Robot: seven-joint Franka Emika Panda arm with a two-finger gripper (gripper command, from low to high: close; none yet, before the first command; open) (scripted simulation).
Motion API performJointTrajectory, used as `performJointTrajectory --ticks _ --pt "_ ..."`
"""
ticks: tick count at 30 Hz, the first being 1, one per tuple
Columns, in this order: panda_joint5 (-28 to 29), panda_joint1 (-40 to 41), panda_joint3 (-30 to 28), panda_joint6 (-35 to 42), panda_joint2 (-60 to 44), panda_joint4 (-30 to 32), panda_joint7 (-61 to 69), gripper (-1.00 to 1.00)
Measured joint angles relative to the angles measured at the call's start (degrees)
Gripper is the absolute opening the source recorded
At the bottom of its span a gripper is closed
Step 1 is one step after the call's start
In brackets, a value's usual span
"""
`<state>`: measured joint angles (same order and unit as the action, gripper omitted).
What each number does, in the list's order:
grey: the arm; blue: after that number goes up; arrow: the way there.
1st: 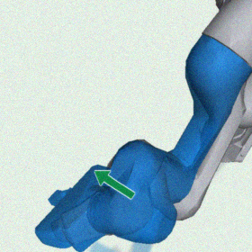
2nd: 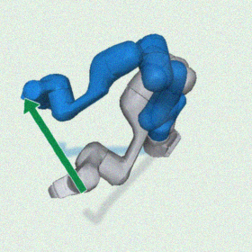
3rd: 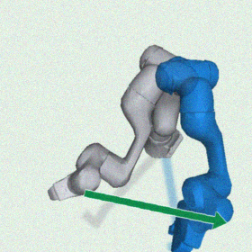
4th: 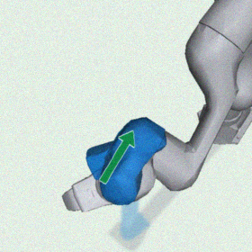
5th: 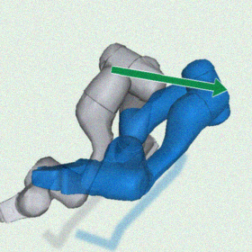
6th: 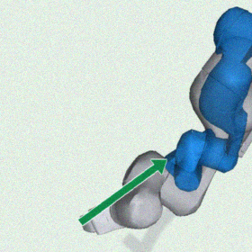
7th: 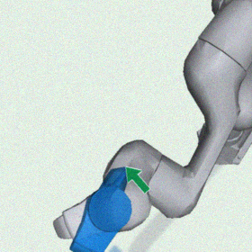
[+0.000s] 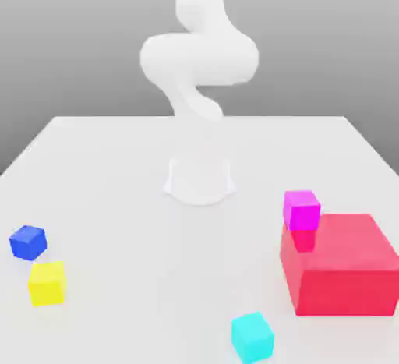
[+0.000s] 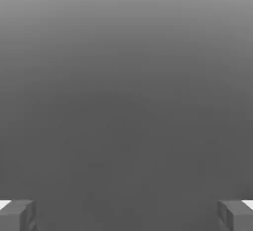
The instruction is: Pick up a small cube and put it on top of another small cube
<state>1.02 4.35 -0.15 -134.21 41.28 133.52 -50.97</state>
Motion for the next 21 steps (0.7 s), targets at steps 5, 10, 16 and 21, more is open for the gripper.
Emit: performJointTrajectory --ticks 5,10,16,21 --pt "2.12 8.53 -0.97 -4.94 -9.35 3.57 -10.53 0.0" --pt "3.78 16.25 -2.82 -9.69 -18.38 7.01 -20.43 0.0" --pt "4.74 24.0 -6.76 -15.48 -29.18 11.15 -31.57 0.0" --pt "2.7 30.21 -11.03 -20.4 -38.23 14.65 -38.81 0.0"
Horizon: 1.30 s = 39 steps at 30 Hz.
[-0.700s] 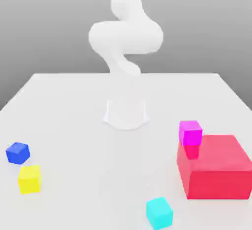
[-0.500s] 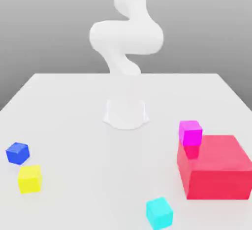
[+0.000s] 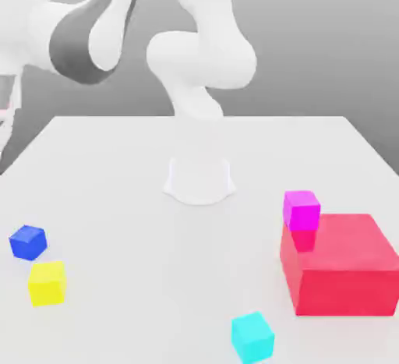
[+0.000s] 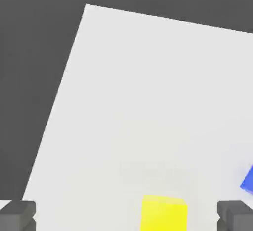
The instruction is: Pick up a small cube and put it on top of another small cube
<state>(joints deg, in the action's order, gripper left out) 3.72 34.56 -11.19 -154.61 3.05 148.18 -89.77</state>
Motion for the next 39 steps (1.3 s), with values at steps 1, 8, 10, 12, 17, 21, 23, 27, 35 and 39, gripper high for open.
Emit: performJointTrajectory --ticks 1,8,10,12,17,21,23,27,35,39 --pt "-0.97 1.38 -0.57 -0.99 -1.83 0.7 -1.05 0.0" --pt "-11.97 8.24 0.3 -8.94 -15.23 3.32 -1.94 0.0" --pt "-14.0 10.37 2.74 -12.12 -19.33 2.58 -0.62 0.0" --pt "-15.54 12.34 5.03 -15.13 -23.1 1.81 0.6 -1.0" --pt "-15.45 12.35 5.04 -15.25 -23.1 1.81 0.51 -1.0" --pt "-13.95 11.75 4.06 -13.05 -20.32 2.42 -0.68 -1.0" --pt "-11.52 10.7 2.47 -10.01 -16.43 3.25 -2.52 -1.0" --pt "-7.21 8.55 3.06 -4.35 -10.42 3.42 -1.55 -1.0" --pt "-4.1 0.65 9.33 1.44 -7.73 0.22 11.94 -1.0" --pt "-4.53 0.94 9.76 -5.29 -14.95 -0.24 12.82 1.0"
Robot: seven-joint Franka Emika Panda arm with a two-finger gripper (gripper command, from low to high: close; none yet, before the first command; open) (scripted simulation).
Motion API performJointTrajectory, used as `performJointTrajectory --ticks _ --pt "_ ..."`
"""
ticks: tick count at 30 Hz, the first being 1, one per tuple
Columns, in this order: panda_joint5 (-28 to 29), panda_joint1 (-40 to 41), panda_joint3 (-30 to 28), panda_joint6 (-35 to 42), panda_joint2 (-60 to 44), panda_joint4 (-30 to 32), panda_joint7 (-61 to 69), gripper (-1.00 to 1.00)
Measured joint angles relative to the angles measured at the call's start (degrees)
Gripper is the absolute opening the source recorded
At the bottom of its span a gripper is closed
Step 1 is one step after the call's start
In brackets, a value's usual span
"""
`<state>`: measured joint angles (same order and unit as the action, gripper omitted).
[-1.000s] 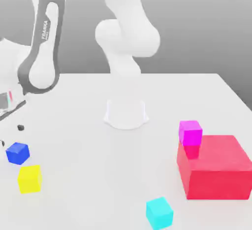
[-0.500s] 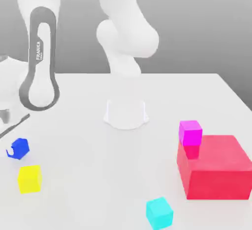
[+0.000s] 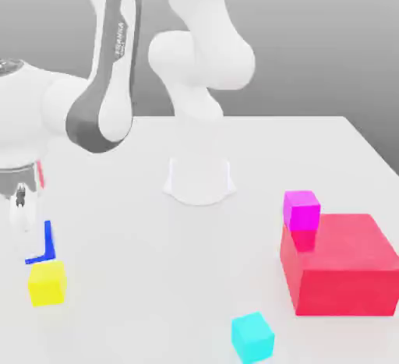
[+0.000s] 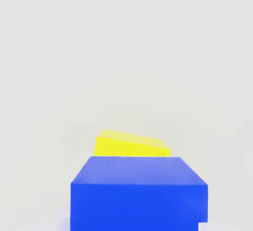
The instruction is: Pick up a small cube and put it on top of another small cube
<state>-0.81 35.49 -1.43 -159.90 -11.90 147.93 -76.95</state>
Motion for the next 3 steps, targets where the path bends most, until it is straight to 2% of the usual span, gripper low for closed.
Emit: performJointTrajectory --ticks 3 --pt "0.0 0.0 0.0 -0.01 0.0 0.0 0.0 1.0"
